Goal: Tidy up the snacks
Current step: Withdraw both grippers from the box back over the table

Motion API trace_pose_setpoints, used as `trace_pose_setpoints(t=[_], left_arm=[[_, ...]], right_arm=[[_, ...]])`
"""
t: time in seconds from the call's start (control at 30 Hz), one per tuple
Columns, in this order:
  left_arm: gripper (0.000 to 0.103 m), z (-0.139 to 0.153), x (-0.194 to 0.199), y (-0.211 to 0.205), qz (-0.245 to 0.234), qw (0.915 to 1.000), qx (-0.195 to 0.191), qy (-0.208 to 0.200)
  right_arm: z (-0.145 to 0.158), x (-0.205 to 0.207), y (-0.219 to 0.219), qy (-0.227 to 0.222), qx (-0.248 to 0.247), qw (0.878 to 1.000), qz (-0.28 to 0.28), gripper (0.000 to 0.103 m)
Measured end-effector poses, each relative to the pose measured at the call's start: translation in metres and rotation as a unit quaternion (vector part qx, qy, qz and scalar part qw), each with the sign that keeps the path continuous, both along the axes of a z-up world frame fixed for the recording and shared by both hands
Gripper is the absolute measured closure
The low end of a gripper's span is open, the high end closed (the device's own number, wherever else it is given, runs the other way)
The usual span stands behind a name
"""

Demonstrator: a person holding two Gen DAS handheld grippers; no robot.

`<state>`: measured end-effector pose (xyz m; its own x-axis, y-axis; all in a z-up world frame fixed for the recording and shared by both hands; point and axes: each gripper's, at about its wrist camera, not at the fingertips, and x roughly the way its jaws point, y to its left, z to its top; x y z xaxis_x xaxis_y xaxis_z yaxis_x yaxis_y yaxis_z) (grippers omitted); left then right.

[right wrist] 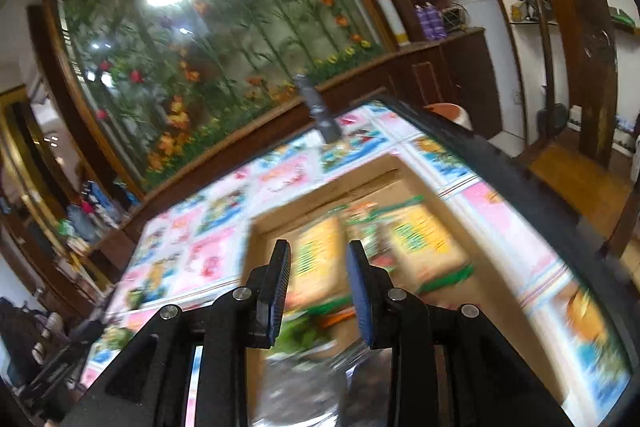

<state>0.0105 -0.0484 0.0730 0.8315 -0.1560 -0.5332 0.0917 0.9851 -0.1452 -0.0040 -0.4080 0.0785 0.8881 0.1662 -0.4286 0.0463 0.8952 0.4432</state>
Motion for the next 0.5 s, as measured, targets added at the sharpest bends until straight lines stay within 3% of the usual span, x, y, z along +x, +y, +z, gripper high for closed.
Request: trace_pose_setpoints(t=[0.07,0.13,0.37,0.5], left_arm=[[0.038,-0.001,-0.003,0.011,0.014,0.9999,0.003,-0.002],[0.038,-0.002,-0.004,0.018,0.024,0.9997,0.002,0.001],[0.038,-0.010,-0.012,0.040,0.058,0.9979,0.028,0.009],[0.038,-0.011,-0.014,0.063,0.074,0.9970,0.005,0.020]], right_arm=[[0.006,-0.019,0.024,-0.027,-0.011,0.999,0.013,0.072],[0.008,-0.030,0.046,-0.039,-0.028,0.998,0.027,0.064],[0.004,-0.046,0.123,-0.025,-0.069,0.992,0.106,0.062],[0.005,-0.052,0.151,-0.016,-0.092,0.985,0.144,0.061]])
